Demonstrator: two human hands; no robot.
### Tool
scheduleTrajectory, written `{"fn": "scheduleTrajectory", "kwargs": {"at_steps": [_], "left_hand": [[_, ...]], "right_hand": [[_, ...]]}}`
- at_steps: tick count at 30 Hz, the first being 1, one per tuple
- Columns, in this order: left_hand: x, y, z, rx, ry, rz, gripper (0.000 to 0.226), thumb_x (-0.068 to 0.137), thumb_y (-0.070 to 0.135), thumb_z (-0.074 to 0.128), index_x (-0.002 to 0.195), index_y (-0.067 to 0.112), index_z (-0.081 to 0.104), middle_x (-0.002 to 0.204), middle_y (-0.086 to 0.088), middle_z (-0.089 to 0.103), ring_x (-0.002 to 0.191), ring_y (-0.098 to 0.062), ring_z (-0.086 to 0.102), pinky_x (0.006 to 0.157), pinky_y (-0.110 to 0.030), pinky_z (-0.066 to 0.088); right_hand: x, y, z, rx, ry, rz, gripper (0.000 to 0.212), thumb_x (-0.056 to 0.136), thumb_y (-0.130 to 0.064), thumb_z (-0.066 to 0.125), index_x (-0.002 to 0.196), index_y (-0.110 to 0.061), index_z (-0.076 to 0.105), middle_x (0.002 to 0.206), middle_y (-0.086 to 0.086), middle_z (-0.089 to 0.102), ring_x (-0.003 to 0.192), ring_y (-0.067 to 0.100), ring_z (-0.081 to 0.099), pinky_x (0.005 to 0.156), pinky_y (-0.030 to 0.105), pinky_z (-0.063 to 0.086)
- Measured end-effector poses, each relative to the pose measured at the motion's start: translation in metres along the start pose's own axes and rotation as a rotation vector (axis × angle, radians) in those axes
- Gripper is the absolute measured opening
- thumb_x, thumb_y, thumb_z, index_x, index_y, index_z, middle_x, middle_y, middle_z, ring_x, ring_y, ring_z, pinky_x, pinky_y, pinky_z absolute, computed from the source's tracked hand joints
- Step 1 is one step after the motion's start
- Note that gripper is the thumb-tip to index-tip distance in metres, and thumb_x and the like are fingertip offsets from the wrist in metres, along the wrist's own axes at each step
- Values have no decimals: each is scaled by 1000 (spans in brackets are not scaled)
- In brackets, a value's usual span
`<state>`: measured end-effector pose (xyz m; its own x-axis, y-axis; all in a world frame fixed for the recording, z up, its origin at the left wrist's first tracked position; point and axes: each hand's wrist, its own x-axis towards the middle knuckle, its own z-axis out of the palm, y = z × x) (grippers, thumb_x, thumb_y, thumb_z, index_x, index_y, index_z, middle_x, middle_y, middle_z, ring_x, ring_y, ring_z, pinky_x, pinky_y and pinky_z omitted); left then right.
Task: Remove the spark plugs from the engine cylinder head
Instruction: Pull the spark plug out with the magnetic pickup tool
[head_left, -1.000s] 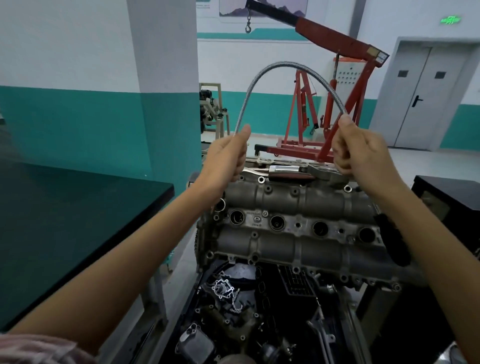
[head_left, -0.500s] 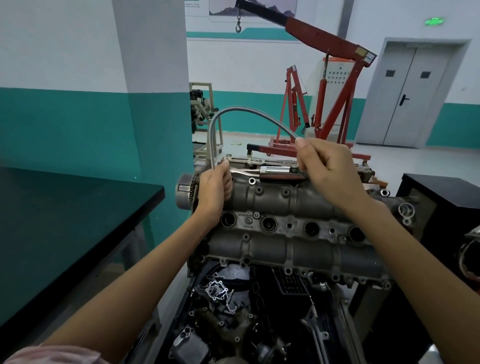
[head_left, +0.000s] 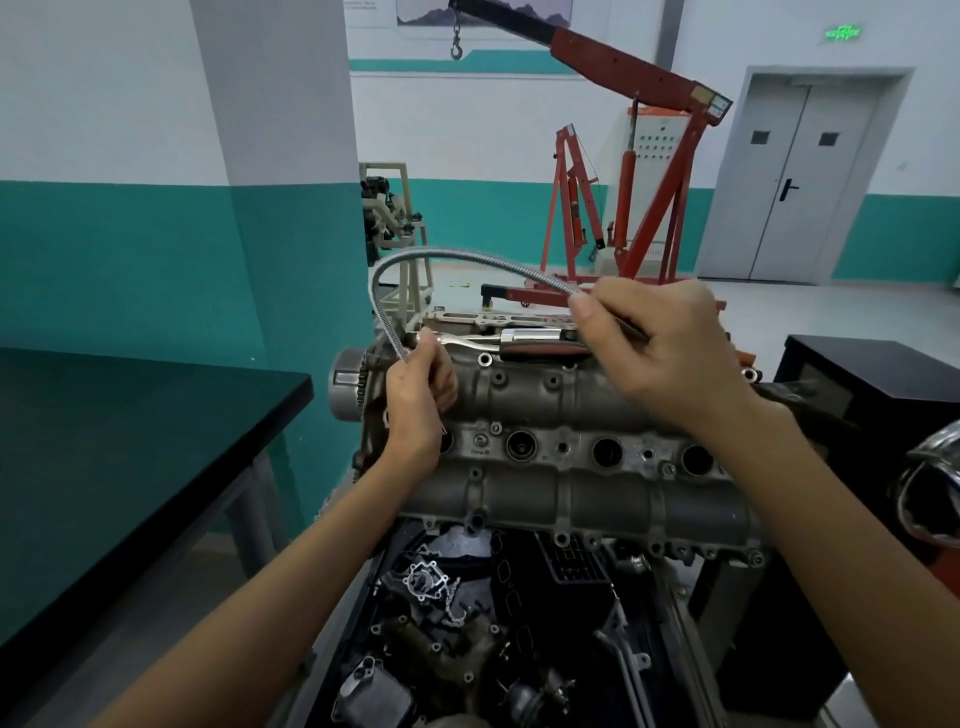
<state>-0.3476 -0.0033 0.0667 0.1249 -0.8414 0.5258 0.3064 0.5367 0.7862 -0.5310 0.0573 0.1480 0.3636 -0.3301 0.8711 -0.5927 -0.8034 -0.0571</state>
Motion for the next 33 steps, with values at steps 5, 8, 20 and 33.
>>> {"fn": "scheduleTrajectory", "kwargs": {"at_steps": [5, 8, 20, 33], "left_hand": [[-5, -14, -9, 260, 59, -10, 47, 102, 25, 32, 55, 17, 37, 48, 7, 40, 53, -14, 38, 59, -26, 35], [-14, -15, -20, 392, -20, 8, 34, 99, 17, 40, 65, 15, 44, 56, 9, 49, 59, -7, 46, 62, -17, 40], [-38, 1, -31, 391, 19, 69, 40, 102, 9, 32, 73, 20, 58, 73, -3, 65, 81, -25, 62, 85, -39, 47], [-27, 44, -9, 211, 23, 166, 23, 97, 23, 35, 85, 21, 55, 54, 15, 39, 54, -3, 35, 58, -15, 35]], "right_hand": [[-18, 3, 13, 35, -30, -17, 37, 91, -23, 43, 57, -10, 43, 45, 0, 39, 36, 13, 36, 36, 31, 31], [-28, 7, 12, -22, -44, -65, 36, 91, -24, 42, 56, -14, 39, 45, -7, 32, 36, 8, 29, 36, 24, 27], [-26, -10, 9, -134, -185, -210, 38, 90, -25, 43, 54, -14, 42, 43, -9, 32, 36, 7, 26, 37, 16, 23], [-7, -17, -13, -80, -47, -64, 42, 90, -32, 40, 62, -3, 51, 49, 3, 50, 40, 17, 47, 36, 29, 38]]}}
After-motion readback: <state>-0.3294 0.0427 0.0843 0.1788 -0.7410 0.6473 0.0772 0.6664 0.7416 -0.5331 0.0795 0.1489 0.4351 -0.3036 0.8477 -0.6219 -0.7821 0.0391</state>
